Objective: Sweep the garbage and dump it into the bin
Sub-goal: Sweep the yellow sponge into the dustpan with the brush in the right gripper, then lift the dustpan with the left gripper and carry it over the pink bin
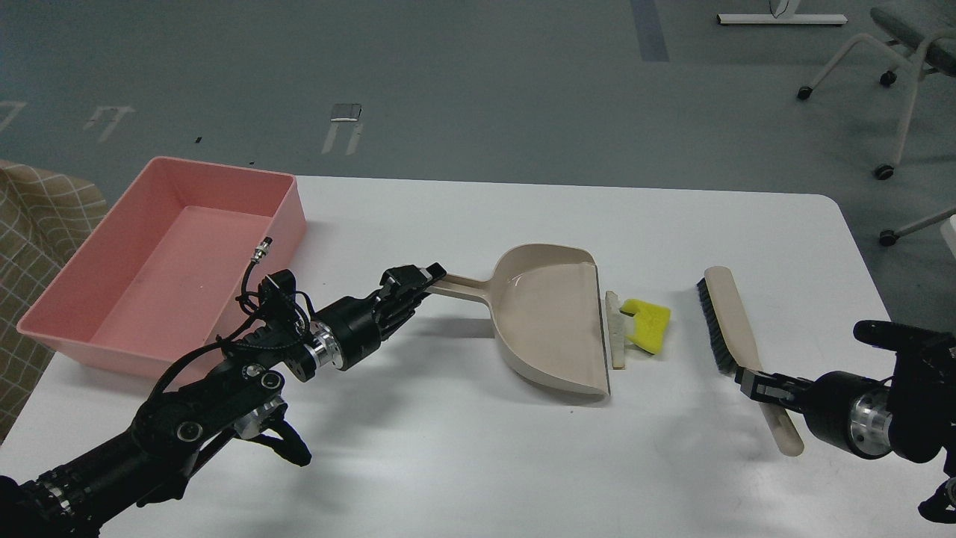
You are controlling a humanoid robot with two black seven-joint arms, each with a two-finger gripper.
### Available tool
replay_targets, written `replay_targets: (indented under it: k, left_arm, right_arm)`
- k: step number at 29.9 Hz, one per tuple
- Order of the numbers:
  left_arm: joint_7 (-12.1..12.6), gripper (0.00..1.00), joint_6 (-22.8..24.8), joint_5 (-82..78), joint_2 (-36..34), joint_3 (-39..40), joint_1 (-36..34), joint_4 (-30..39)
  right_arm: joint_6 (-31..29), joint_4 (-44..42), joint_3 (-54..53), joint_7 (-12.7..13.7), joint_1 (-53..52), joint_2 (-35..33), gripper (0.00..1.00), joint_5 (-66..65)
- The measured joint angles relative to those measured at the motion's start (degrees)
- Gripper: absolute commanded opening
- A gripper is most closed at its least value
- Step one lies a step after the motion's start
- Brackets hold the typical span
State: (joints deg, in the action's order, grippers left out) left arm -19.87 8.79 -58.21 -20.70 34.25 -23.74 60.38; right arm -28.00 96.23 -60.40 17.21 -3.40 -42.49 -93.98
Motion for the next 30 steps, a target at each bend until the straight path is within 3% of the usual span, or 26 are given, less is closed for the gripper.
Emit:
replay_targets:
  k: [8, 21, 25, 30]
  left_arm:
    - [0.0, 0.0, 0.01, 0.03, 0.26, -0.08, 0.15, 0.0]
    - [-0.01, 0.0, 0.02, 0.27, 0.42, -0.32, -0.05, 0.0]
    - [-1.26, 0.0, 0.01, 0.98, 0.14, 0.34, -0.14, 0.07]
    - [-3.65, 0.0, 0.02, 5.17, -0.1, 1.81, 0.29, 0.79]
  right_arm:
    - [0.0, 0.09, 2.07, -0.47, -2.05, 2.73, 0.0, 0.35]
    - [0.0, -0.23, 16.11, -0.01, -17.29, 14.02, 0.0, 0.68]
    - [0.0, -0.19, 15.73, 0.05, -18.7, 15.36, 0.0, 1.25]
    - [0.0, -0.14, 10.53, -0.36, -18.07, 11.22, 0.0, 3.17]
